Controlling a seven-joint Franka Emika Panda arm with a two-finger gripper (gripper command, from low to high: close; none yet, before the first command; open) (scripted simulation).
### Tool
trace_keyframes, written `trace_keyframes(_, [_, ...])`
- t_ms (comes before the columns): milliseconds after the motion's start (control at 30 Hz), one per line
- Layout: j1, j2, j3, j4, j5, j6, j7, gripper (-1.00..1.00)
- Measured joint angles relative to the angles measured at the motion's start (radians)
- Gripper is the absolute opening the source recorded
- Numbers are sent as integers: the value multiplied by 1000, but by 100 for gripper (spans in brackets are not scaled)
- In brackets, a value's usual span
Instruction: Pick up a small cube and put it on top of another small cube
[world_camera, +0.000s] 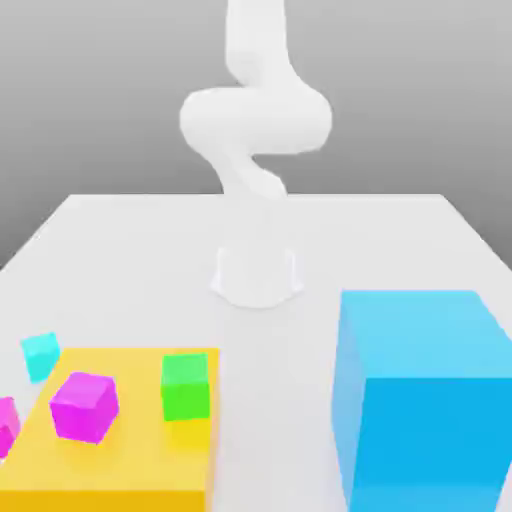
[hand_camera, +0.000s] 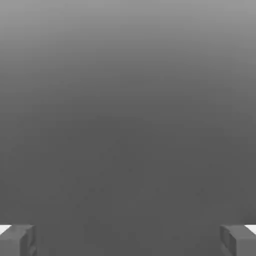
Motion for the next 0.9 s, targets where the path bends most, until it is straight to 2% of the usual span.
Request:
trace_keyframes(400, [-234, 435, -220, -185, -22, 241, 68, 0])
trace_keyframes(533, [-300, 581, -304, -245, 10, 320, 62, 0])
trace_keyframes(667, [-402, 734, -359, -306, 90, 398, 21, 0])
trace_keyframes(767, [-466, 850, -346, -332, 186, 461, -38, 0])
trace_keyframes(900, [-573, 997, -217, -307, 328, 566, -143, 0])
